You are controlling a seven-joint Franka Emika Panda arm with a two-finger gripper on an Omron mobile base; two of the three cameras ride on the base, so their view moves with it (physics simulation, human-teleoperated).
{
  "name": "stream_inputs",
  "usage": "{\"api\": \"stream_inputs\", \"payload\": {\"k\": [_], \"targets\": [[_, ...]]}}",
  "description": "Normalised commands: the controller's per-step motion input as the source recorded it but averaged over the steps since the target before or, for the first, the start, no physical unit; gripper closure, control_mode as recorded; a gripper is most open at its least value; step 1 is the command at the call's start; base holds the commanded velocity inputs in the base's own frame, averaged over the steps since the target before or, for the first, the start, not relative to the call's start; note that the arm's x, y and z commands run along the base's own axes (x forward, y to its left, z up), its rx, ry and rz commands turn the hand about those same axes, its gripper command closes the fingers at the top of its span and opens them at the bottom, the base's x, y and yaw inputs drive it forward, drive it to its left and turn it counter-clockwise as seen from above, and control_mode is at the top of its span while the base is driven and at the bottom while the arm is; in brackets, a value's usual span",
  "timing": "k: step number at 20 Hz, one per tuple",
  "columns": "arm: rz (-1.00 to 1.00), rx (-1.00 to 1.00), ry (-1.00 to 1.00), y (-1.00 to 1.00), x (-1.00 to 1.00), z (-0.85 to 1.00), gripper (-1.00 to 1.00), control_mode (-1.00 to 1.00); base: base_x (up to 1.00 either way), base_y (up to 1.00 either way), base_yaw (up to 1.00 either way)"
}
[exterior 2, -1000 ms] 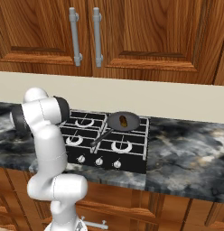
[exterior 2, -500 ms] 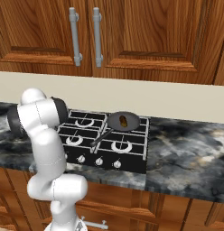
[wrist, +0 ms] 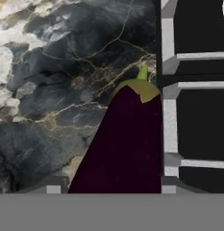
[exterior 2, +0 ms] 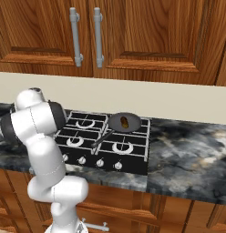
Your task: Put the sweet potato and eggplant in the pan. Then turn on the rear right burner and set the heat to medium.
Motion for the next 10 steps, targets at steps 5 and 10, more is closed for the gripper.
{"api": "stream_inputs", "payload": {"k": [5, 10], "targets": [[0.00, 0.00, 0.00, -0.31, 0.22, 0.08, 1.00, -1.00, 0.00, 0.00, 0.00], [0.00, 0.00, 0.00, -0.36, 0.33, 0.00, 1.00, -1.00, 0.00, 0.00, 0.00]]}}
